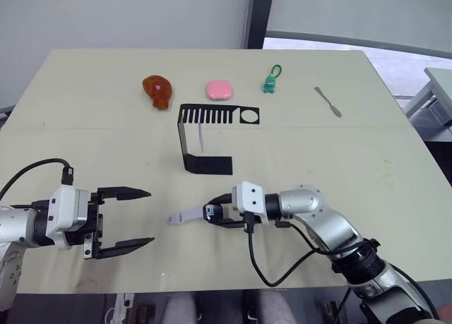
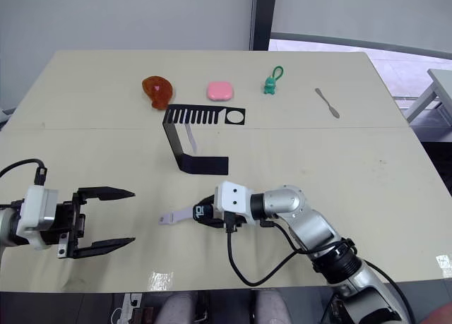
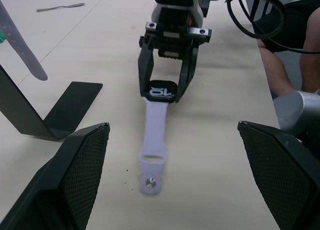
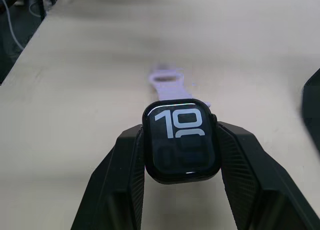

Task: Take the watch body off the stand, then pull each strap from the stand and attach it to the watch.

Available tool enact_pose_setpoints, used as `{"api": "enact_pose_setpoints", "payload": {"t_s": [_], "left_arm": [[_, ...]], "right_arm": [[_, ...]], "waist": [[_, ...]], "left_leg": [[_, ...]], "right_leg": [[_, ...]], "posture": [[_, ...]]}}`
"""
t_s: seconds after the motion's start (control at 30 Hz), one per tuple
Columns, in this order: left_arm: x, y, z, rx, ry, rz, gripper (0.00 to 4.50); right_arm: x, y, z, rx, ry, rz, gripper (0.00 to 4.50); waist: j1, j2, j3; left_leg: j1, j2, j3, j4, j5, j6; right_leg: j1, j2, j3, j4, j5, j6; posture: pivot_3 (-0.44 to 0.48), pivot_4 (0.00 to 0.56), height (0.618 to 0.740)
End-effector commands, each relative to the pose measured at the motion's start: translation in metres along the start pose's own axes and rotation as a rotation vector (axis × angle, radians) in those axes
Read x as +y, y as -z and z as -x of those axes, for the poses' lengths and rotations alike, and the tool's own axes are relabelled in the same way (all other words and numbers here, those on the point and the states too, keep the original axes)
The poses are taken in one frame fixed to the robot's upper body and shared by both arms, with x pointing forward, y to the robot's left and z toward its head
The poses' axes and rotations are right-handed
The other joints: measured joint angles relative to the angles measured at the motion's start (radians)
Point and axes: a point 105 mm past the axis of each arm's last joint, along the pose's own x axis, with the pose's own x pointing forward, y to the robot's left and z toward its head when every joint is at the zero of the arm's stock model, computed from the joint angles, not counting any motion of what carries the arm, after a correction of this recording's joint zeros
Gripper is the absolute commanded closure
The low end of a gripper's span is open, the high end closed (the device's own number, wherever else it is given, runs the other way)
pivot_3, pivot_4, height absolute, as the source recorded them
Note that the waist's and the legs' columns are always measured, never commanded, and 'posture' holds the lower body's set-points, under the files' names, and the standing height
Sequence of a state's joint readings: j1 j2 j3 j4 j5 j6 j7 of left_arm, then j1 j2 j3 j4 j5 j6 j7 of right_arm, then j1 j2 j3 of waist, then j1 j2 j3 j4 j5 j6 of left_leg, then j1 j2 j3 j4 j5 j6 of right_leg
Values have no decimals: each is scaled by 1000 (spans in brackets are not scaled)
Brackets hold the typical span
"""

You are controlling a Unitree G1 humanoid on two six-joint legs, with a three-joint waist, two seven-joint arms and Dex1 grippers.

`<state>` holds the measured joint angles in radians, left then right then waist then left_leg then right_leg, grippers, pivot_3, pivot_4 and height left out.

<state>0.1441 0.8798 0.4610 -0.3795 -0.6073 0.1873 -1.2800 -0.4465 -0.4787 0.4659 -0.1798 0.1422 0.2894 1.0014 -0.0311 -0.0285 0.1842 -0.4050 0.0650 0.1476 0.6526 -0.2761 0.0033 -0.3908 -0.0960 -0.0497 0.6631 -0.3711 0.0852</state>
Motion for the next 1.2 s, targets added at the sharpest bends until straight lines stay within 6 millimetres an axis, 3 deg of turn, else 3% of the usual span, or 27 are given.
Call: {"api": "enact_pose_setpoints", "payload": {"t_s": [0.03, 0.37, 0.57, 0.6, 0.8, 0.93, 1.1, 1.2], "left_arm": [[-2, -6, 6, 5, -13, -23, 78], [-1, -8, 2, -3, -7, -55, 78], [-1, -6, 3, 8, -10, -55, 0], [-1, -5, 4, 11, -12, -52, 0], [-2, 5, 19, 48, -83, -9, 0], [-2, 23, 46, 111, -211, 40, 0], [11, 40, 89, 175, -511, -15, 0], [11, 48, 107, 187, -622, 31, 0]], "right_arm": [[3, -6, 7, -2, 1, -7, 2903], [8, 11, 9, 50, -28, -26, 2903], [-9, 0, 27, 14, 16, 40, 136], [-10, -1, 33, 16, 14, 43, 58], [-17, 1, 90, -4, 57, 3, 58], [-15, 16, 140, -26, 117, -10, 58], [-29, 53, 201, 9, 417, -40, 58], [-27, 82, 237, 79, 568, -61, 58]], "waist": [[-3, 0, 0], [-6, 0, 0], [-6, 0, 0], [-5, 0, 0], [2, 0, 0], [1, 0, 0], [1, 0, 0], [0, 0, 0]], "left_leg": [[0, 0, 0, 0, 0, 0], [0, 1, 0, -1, 1, -1], [0, 1, 0, -1, 1, -1], [0, 1, 0, -1, 1, -1], [0, 1, 0, 0, 0, 0], [1, 1, 0, -1, 0, 0], [2, 1, 1, 0, 0, 0], [3, 1, 1, 0, 0, 0]], "right_leg": [[0, 0, 0, 0, 0, 0], [0, 1, 0, 0, 0, 0], [0, 1, 0, 0, 0, 0], [0, 1, 0, 0, 0, 0], [0, 1, 0, -1, 0, 0], [1, 1, -1, -2, 0, 0], [2, 2, -1, -3, 0, 0], [3, 1, -1, -2, 0, 0]], "posture": [[0, 150, 740], [0, 150, 740], [0, 150, 740], [0, 150, 740], [0, 150, 740], [0, 150, 740], [0, 150, 740], [0, 150, 740]]}}
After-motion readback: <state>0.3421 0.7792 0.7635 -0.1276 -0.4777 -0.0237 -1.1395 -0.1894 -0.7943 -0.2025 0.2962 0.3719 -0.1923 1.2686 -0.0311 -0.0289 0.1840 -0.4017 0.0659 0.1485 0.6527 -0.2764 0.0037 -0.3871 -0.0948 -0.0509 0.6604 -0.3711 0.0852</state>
